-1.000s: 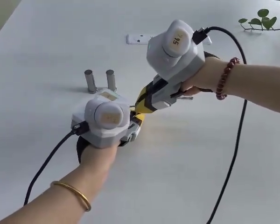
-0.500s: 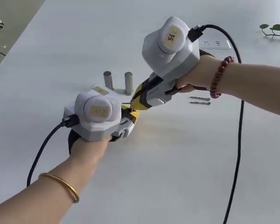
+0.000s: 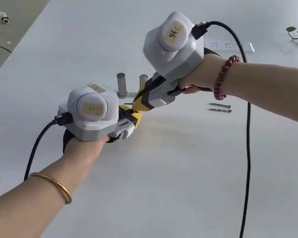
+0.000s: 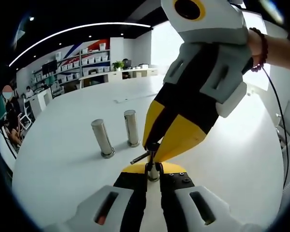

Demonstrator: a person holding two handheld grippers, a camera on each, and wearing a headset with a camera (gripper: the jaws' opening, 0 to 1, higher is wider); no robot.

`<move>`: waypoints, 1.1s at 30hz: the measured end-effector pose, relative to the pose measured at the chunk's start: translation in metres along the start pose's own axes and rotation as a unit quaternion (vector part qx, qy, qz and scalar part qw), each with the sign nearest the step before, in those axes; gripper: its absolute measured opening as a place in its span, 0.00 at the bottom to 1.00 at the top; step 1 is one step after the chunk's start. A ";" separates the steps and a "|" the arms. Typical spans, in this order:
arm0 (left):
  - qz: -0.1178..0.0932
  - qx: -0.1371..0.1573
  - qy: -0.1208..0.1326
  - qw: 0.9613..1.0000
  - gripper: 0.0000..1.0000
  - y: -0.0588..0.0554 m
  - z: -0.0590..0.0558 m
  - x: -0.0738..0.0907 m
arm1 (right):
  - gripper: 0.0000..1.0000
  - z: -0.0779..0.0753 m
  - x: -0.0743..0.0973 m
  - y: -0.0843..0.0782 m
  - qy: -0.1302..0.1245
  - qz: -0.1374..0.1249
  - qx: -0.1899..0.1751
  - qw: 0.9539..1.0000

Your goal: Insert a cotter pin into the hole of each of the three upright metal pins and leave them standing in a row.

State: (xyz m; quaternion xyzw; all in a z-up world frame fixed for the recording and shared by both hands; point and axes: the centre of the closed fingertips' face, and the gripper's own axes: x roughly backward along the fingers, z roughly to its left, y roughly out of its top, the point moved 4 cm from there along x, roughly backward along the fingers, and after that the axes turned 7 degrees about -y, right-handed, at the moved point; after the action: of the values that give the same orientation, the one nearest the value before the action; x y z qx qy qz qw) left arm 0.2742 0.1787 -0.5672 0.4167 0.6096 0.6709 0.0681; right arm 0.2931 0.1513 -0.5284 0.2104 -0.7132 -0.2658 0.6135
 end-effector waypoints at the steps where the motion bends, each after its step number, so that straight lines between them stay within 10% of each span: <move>1: 0.003 -0.003 -0.002 1.000 0.07 -0.001 0.001 0.000 | 0.04 0.000 -0.001 0.000 0.000 0.000 0.000 1.000; 33: 0.001 0.024 -0.008 1.000 0.18 -0.007 0.006 0.005 | 0.10 0.008 -0.007 -0.002 -0.005 0.030 0.021 0.999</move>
State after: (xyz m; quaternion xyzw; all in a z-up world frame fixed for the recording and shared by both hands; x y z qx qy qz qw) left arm 0.2722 0.1884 -0.5711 0.4246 0.6243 0.6528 0.0621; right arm 0.2866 0.1552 -0.5364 0.2003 -0.7279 -0.2338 0.6127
